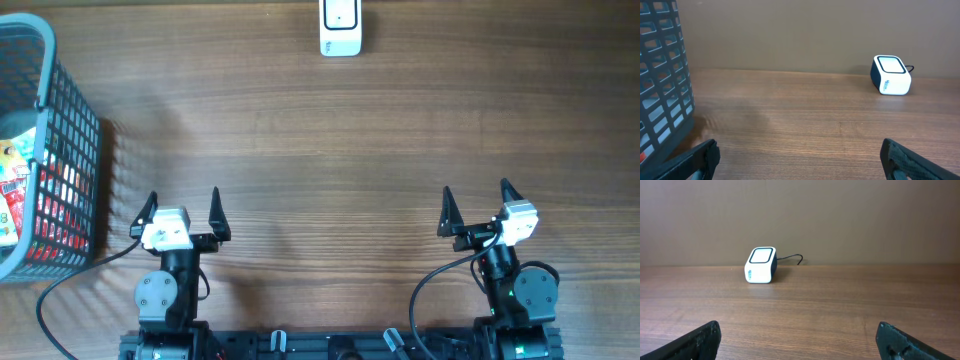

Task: Scan the item barcode

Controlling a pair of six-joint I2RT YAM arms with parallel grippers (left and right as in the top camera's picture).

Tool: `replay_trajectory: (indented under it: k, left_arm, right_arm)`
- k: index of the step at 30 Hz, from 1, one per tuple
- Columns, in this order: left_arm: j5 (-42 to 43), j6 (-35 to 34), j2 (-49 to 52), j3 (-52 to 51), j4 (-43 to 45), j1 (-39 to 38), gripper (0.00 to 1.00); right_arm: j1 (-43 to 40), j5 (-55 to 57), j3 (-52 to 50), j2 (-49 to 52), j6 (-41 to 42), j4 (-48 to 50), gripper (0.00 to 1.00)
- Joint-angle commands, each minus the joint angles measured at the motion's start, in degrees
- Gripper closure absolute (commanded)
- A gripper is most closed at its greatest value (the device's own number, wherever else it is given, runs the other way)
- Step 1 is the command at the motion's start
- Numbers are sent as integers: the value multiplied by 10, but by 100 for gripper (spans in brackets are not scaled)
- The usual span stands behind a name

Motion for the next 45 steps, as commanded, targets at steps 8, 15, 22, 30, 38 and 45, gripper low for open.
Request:
replay_trajectory:
  k: [8,15,22,30,38,45]
  left_arm:
    - [-5,13,-5,-2,0,-3,0]
    - [-5,13,-5,-2,0,-3,0]
    - [-6,13,-5,-2,0,-3,0]
    - [-6,13,-5,-2,0,-3,0]
    - [533,-333,-4,-2,107,-3,0]
    - [524,-391,-3,50,442,-2,0]
  right_arm:
    - [2,3,-1,0,-8,1,0]
    - [2,3,-1,0,-8,1,0]
    - [2,3,-1,0,-8,1,0]
    - [2,3,-1,0,-8,1,0]
    - [2,3,-1,0,-8,1,0]
    - [2,3,-1,0,-8,1,0]
